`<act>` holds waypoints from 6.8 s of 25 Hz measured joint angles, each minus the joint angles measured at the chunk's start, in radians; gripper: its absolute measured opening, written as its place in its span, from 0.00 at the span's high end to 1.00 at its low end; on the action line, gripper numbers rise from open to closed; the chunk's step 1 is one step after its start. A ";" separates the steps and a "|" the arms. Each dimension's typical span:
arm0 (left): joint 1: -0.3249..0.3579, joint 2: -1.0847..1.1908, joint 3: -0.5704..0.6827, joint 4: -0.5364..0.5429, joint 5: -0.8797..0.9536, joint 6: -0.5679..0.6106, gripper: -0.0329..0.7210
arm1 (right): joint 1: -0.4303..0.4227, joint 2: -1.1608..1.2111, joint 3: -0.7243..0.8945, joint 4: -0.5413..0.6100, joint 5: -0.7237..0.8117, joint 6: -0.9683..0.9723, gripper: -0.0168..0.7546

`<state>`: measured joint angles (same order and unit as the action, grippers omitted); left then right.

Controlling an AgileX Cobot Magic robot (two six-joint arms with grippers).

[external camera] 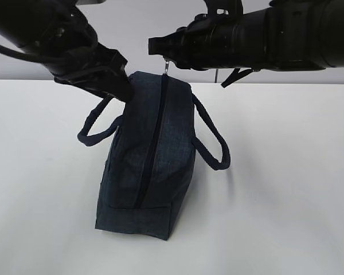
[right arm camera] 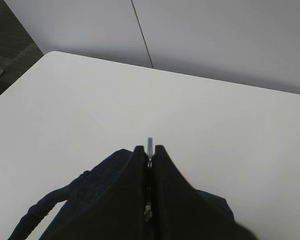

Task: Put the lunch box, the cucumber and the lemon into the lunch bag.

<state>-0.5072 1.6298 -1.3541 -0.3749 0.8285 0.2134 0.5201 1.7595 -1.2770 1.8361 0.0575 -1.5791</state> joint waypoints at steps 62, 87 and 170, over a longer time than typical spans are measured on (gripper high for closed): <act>0.008 -0.012 -0.049 0.057 0.296 0.162 0.96 | 0.000 0.000 0.000 0.000 0.056 0.000 0.98; 0.008 -0.129 -0.049 -0.008 0.369 0.191 0.96 | 0.000 0.002 -0.002 0.000 0.036 -0.004 0.98; 0.010 0.023 -0.045 -0.202 0.101 0.102 0.96 | -0.064 -0.335 0.094 -0.005 0.001 -0.014 0.41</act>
<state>-0.4977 1.6532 -1.3991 -0.5774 0.9293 0.3150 0.4564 1.4243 -1.1834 1.8308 0.0584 -1.5935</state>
